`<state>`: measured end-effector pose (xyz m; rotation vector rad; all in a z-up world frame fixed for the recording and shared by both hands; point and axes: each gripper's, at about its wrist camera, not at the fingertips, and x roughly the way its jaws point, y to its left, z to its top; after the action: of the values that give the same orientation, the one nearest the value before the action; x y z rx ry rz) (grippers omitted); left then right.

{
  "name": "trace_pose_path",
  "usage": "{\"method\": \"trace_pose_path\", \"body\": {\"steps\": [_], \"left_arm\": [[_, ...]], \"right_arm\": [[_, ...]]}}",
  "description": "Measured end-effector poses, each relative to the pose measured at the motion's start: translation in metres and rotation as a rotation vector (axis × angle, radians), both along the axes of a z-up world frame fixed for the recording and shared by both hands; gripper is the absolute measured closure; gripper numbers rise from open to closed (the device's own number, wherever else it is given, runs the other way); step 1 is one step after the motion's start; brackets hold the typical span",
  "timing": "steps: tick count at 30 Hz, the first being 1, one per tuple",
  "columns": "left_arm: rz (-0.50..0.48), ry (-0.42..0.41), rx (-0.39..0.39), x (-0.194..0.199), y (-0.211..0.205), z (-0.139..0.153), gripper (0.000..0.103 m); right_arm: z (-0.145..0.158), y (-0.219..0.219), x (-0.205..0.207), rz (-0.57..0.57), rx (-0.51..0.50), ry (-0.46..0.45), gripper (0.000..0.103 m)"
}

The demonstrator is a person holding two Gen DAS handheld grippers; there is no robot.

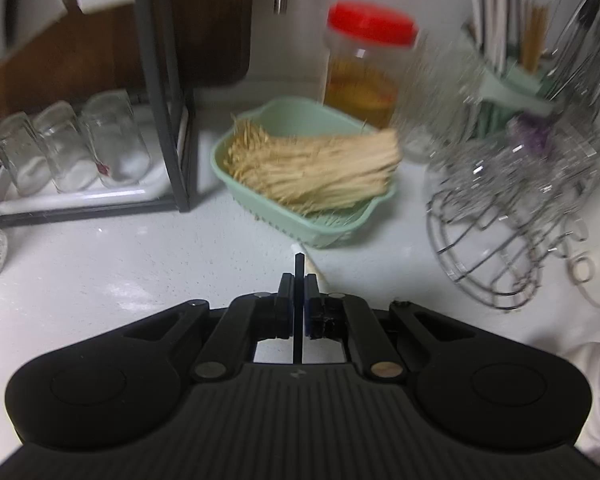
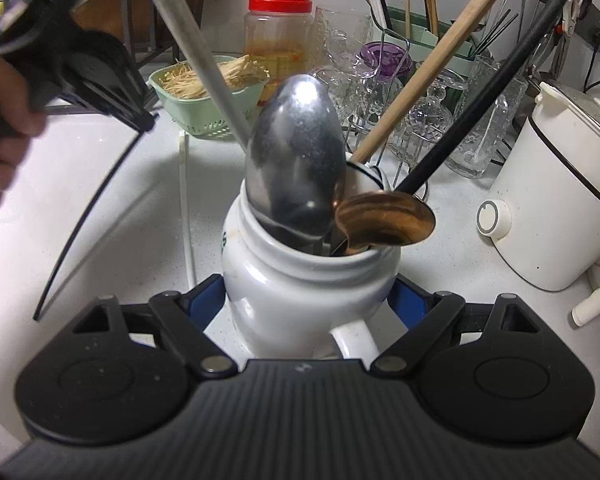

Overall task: Organize utensils
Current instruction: 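Lift the black chopstick with the left tool and carry it over the mug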

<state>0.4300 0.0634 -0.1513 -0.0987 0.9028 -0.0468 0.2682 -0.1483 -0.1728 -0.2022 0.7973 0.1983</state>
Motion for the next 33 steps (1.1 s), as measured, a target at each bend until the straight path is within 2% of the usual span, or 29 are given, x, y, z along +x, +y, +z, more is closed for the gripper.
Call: {"method": "trace_pose_path", "body": {"steps": [7, 11, 15, 21, 23, 27, 33], "left_arm": [[-0.015, -0.105, -0.082, -0.047, 0.006, 0.051, 0.098], [-0.031, -0.144, -0.128, -0.072, 0.009, 0.07, 0.098], [-0.072, -0.176, -0.129, -0.097, 0.002, 0.08, 0.098], [-0.095, -0.154, -0.162, -0.121, -0.007, 0.085, 0.098], [-0.1, -0.166, -0.147, -0.128, -0.011, 0.088, 0.098], [-0.093, -0.173, -0.175, -0.14, -0.015, 0.098, 0.098], [-0.114, -0.196, -0.162, -0.157, -0.033, 0.11, 0.098]], "right_arm": [[0.0, 0.002, -0.004, -0.018, -0.002, -0.014, 0.013], [-0.001, 0.004, -0.006, -0.037, -0.002, -0.03, 0.013], [-0.002, 0.005, -0.008, -0.053, 0.0, -0.044, 0.013], [-0.003, 0.005, -0.009, -0.052, -0.004, -0.055, 0.013], [-0.003, 0.005, -0.009, -0.052, -0.002, -0.054, 0.013], [-0.004, 0.0, -0.014, -0.022, 0.005, -0.071, 0.013], [-0.005, -0.011, -0.027, 0.021, 0.01, -0.095, 0.013]]}}
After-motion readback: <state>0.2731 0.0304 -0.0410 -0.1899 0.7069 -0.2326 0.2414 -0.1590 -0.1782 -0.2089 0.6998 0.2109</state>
